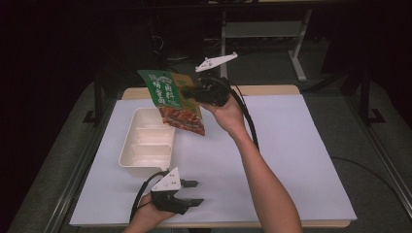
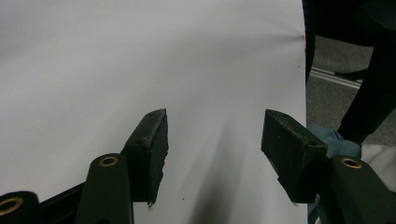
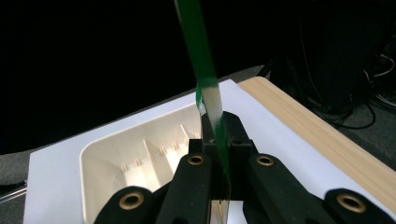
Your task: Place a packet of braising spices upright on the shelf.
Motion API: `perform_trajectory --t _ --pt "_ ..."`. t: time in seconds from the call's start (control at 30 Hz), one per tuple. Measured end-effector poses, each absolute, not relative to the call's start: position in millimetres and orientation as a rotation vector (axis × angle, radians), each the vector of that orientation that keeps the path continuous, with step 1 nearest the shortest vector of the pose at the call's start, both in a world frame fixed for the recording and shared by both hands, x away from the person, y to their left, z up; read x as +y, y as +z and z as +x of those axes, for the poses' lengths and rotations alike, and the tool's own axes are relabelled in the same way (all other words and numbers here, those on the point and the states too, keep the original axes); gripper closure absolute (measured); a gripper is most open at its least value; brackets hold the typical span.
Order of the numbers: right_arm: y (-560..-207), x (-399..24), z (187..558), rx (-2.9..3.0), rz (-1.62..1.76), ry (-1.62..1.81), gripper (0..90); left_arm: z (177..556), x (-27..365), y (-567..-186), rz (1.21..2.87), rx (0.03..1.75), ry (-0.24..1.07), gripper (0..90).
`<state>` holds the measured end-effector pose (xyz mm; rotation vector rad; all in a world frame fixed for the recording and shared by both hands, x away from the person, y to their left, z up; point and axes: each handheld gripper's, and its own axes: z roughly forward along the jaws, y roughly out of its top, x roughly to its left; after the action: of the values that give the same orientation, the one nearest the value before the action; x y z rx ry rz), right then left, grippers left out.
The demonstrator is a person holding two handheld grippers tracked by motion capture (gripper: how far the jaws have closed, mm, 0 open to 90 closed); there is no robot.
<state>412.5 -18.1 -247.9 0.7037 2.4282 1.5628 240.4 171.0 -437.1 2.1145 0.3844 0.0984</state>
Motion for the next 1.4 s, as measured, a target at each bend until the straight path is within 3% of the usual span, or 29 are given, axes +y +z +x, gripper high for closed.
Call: perform_trajectory --t 0.67,0.97,1.4 --pt "-249 46 454 2.462 0.630 1.644 89.7 241 178 -437 2.095 0.403 0.112 39.1" --pt "-271 75 471 2.492 0.626 1.618 89.7 241 178 -437 2.085 0.408 0.105 38.9" --pt "-301 82 487 2.471 0.742 1.670 89.7 239 177 -437 2.095 0.388 0.114 38.8"
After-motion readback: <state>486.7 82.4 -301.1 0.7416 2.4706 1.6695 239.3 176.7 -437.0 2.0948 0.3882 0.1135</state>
